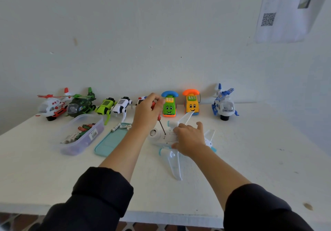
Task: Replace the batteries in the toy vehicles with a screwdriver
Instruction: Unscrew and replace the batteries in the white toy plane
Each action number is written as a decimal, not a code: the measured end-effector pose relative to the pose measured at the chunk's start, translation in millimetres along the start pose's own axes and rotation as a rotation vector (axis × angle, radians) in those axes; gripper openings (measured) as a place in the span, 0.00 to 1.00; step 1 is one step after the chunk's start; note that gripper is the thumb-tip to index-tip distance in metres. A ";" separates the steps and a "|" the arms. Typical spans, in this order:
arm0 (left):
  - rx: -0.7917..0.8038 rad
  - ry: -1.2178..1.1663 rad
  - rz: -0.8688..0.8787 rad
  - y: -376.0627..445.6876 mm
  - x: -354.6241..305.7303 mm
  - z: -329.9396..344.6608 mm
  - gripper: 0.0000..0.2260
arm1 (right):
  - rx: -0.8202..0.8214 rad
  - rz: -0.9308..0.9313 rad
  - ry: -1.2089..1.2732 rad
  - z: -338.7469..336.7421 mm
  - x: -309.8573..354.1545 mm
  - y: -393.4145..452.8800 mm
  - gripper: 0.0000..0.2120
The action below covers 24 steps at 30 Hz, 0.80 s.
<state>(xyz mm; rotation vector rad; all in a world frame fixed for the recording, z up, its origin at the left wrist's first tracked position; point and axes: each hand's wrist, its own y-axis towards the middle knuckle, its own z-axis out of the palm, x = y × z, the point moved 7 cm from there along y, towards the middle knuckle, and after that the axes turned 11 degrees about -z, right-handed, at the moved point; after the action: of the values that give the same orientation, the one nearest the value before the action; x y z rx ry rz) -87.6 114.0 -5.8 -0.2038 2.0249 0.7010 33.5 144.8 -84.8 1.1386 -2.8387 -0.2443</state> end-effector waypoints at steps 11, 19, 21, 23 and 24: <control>-0.062 0.277 -0.004 -2.4 1.6 -9.2 0.13 | 0.009 0.004 -0.002 -2.6 0.4 -1.2 0.19; 0.029 0.218 -0.180 -3.4 1.1 -3.0 0.19 | -0.001 0.028 -0.181 8.9 8.3 -20.8 0.28; 0.086 0.055 -0.141 -7.1 2.6 -2.2 0.13 | -0.027 0.069 -0.141 13.0 8.3 -27.4 0.28; 0.079 0.121 -0.039 -9.7 0.1 -4.6 0.09 | -0.033 0.079 -0.084 13.0 7.7 -26.5 0.27; 0.051 0.192 0.003 -8.4 1.2 -6.4 0.08 | -0.025 0.080 -0.069 11.9 7.5 -24.6 0.27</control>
<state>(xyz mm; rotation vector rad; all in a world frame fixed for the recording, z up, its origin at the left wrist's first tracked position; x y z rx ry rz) -89.5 103.6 -7.7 -0.2455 2.2239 0.6514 43.3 123.6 -100.7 1.0286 -2.9249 -0.3186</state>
